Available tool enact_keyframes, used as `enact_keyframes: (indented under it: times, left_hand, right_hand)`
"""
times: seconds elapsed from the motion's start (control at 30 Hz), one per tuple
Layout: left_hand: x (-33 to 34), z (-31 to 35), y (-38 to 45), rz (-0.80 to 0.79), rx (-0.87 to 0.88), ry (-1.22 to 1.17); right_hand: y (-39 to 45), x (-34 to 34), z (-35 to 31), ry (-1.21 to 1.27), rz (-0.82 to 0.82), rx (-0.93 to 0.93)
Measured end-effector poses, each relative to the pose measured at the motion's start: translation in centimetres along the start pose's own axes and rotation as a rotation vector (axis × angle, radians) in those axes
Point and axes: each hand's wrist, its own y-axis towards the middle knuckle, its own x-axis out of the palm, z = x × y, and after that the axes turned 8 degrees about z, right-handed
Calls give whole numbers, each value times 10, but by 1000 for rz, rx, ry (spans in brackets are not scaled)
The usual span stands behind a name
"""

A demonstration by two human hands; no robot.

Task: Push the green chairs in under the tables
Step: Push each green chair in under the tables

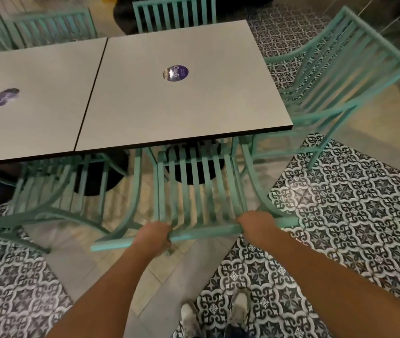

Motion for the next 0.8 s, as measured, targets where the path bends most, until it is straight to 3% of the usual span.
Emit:
enact_keyframes:
  times: [0.2, 0.3, 0.37, 0.43, 0.47, 0.53, 0.6, 0.63, 0.7, 0.8]
  left_hand:
    - [-4, -10, -4, 5, 1, -74]
    - [9, -24, -12, 75, -92, -467]
    - [21, -40, -25, 344, -293, -744]
    - [32, -54, -35, 611, -551, -791]
    - [36, -60, -39, 680, -675, -821]
    - [45, -70, -41, 705, -918, -1014]
    - [45, -74, -39, 643, -1169, -1397]
    - [44, -74, -36, 583, -1292, -1654]
    - [39, -69, -34, 356, -1383, -2156]
    - [31, -69, -28, 267, -1404, -2395]
  right_hand:
    - [0, -5, -1, 61, 77, -18]
    - [-9, 0, 5, 228, 179, 2]
    - [-23, 1, 11, 473, 486, 184]
    - [-37, 3, 18, 821, 805, 586]
    - [-39, 11, 24, 1040, 879, 827]
    - [-34, 23, 31, 1605, 725, 1235]
    - [-25, 29, 27, 2025, 418, 1293]
    - [-20, 28, 23, 2136, 336, 1250]
    - [-7, 26, 21, 2220, 357, 1250]
    - [2, 21, 16, 2288, 434, 1294]
